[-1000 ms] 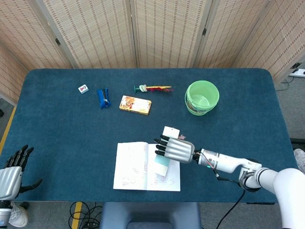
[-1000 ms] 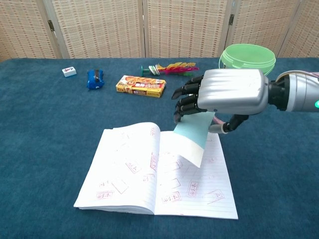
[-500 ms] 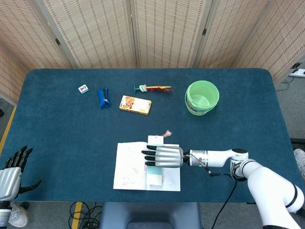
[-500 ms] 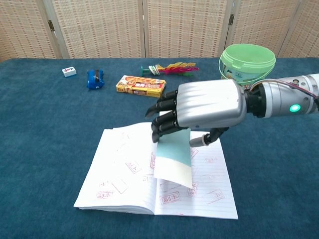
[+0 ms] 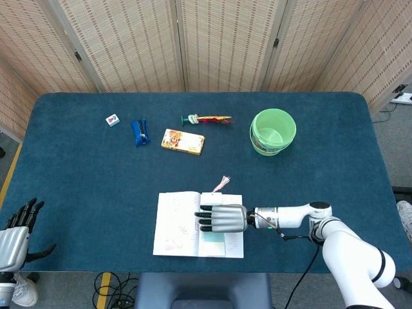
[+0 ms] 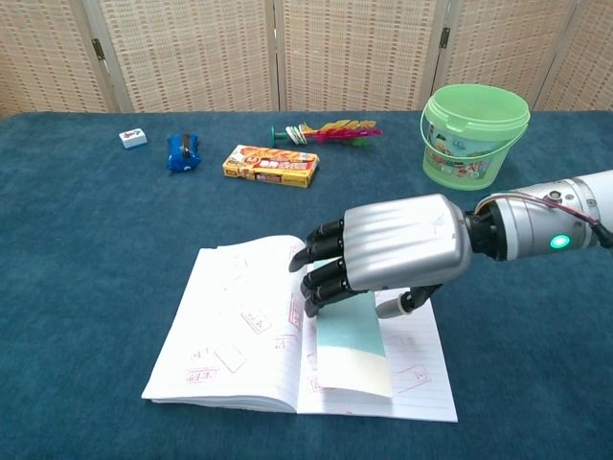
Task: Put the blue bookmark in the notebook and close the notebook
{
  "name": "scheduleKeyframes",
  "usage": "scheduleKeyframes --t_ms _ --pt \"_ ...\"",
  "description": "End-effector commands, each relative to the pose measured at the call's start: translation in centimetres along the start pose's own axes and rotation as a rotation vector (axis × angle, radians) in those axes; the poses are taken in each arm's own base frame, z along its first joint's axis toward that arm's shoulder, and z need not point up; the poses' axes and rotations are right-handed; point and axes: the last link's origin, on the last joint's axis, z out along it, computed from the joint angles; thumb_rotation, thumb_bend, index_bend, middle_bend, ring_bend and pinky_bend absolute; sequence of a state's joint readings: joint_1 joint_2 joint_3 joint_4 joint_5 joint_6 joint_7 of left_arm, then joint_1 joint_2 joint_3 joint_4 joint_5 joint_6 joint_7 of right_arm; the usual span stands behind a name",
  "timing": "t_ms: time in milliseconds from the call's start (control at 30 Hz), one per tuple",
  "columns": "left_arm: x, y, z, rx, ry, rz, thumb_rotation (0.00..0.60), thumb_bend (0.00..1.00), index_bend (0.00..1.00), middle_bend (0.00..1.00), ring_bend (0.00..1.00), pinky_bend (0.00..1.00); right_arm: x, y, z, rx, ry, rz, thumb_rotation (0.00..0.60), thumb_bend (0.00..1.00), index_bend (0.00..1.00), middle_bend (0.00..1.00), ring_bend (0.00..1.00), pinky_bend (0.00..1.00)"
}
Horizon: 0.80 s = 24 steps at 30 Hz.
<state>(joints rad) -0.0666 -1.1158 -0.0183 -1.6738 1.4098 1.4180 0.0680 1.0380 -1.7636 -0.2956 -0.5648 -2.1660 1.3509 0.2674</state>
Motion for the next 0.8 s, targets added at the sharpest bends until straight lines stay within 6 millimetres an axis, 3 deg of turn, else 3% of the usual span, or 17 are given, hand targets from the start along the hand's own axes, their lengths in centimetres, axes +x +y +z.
scheduleKeyframes --t_ms 33,800 --pt "0.0 0.0 0.0 0.001 0.0 0.0 0.6 0.2 0.04 0.0 0.08 0.16 -0.4 -0.2 0.3 0.014 -0.015 -0.018 0.6 0.23 0.29 0.26 0.15 0.21" --pt "-0.3 -0.3 0.0 0.004 -0.012 -0.004 0.6 0.2 0.04 0.0 0.08 0.16 -0.8 -0.4 1.4 -0.001 -0.017 -0.047 0.6 0.23 0.29 0.24 0.13 0.18"
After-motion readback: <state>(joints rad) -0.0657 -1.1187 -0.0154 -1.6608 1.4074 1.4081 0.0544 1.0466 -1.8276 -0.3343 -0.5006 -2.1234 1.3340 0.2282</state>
